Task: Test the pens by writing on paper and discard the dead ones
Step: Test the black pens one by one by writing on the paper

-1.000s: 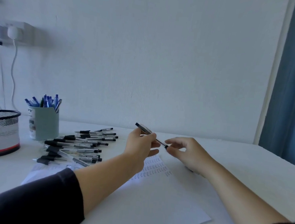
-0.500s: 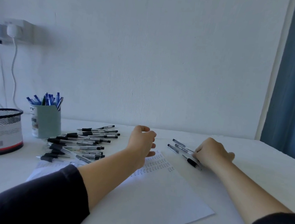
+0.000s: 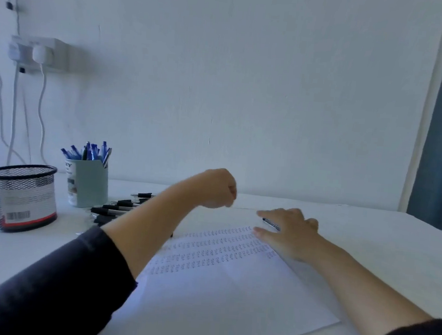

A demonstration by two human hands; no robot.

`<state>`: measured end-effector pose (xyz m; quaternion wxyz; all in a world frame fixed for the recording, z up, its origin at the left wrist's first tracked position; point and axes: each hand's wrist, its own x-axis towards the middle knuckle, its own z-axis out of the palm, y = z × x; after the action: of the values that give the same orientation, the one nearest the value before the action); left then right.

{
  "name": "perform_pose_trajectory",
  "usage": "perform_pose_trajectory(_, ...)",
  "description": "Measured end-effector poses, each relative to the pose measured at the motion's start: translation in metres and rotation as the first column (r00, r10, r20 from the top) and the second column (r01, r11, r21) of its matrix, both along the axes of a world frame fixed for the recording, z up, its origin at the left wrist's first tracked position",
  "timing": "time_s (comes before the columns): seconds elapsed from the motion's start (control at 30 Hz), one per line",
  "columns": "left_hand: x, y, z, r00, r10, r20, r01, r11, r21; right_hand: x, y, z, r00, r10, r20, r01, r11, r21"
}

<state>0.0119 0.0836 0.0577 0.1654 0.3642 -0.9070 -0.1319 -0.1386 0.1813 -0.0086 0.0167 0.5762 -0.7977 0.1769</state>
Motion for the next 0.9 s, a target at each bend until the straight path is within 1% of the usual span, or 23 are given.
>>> perform_pose_trajectory(0.03,0.008,-0.010,0.004,0.988,0.049,0.144,-0.033,0.994,-0.108,0.004,-0.001,-0.001,0.999,0.046,0.020,-0.047,0.999,0.028)
perform_pose_trajectory(0.07,0.015,-0.021,0.007,0.957,0.118,0.265,-0.072,0.981,-0.178,0.006,-0.001,-0.002,0.997,0.073,0.019,-0.074,0.995,0.064)
perform_pose_trajectory(0.13,0.033,-0.037,0.010,0.849,0.231,0.475,-0.133,0.964,-0.231,0.010,-0.002,-0.003,0.994,0.105,0.007,-0.105,0.987,0.118)
perform_pose_trajectory(0.2,0.048,-0.049,0.010,0.720,0.285,0.633,-0.162,0.956,-0.246,0.009,-0.002,-0.005,0.992,0.125,0.019,-0.127,0.984,0.123)
perform_pose_trajectory(0.27,0.056,-0.056,0.008,0.614,0.300,0.730,-0.152,0.953,-0.264,0.007,-0.004,-0.007,0.991,0.126,0.037,-0.129,0.986,0.110)
perform_pose_trajectory(0.3,0.058,-0.059,0.006,0.586,0.301,0.752,-0.154,0.953,-0.261,0.006,-0.004,-0.008,0.992,0.120,0.045,-0.124,0.987,0.103)
perform_pose_trajectory(0.4,0.056,-0.065,-0.001,0.551,0.292,0.782,-0.146,0.956,-0.254,0.003,-0.006,-0.010,0.991,0.116,0.059,-0.120,0.990,0.071)
perform_pose_trajectory(0.43,0.055,-0.066,-0.003,0.558,0.288,0.779,-0.145,0.957,-0.250,0.002,-0.007,-0.011,0.992,0.117,0.054,-0.121,0.991,0.063)
perform_pose_trajectory(0.5,0.054,-0.069,-0.005,0.621,0.295,0.726,-0.157,0.954,-0.253,0.001,-0.007,-0.011,0.993,0.114,0.035,-0.115,0.992,0.050)
perform_pose_trajectory(0.57,0.053,-0.072,-0.009,0.704,0.318,0.635,-0.174,0.944,-0.281,-0.001,-0.006,-0.010,0.995,0.096,0.010,-0.096,0.995,0.040)
perform_pose_trajectory(0.67,0.043,-0.071,-0.017,0.860,0.312,0.403,-0.165,0.919,-0.358,-0.006,-0.004,-0.007,0.998,0.066,-0.019,-0.065,0.998,0.021)
perform_pose_trajectory(0.73,0.030,-0.061,-0.023,0.942,0.271,0.196,-0.177,0.901,-0.395,-0.010,-0.002,-0.005,0.999,0.039,-0.026,-0.038,0.999,0.028)
perform_pose_trajectory(0.8,0.017,-0.043,-0.028,0.974,0.226,-0.014,-0.207,0.868,-0.451,-0.015,0.000,-0.006,1.000,0.013,-0.026,-0.012,0.999,0.040)
perform_pose_trajectory(0.83,0.011,-0.035,-0.032,0.978,0.191,-0.088,-0.209,0.837,-0.505,-0.017,0.000,-0.006,1.000,0.002,-0.024,-0.001,0.999,0.042)
perform_pose_trajectory(0.9,0.002,-0.023,-0.038,0.984,0.088,-0.157,-0.167,0.772,-0.613,-0.019,0.000,-0.007,1.000,-0.016,-0.012,0.016,0.999,0.031)
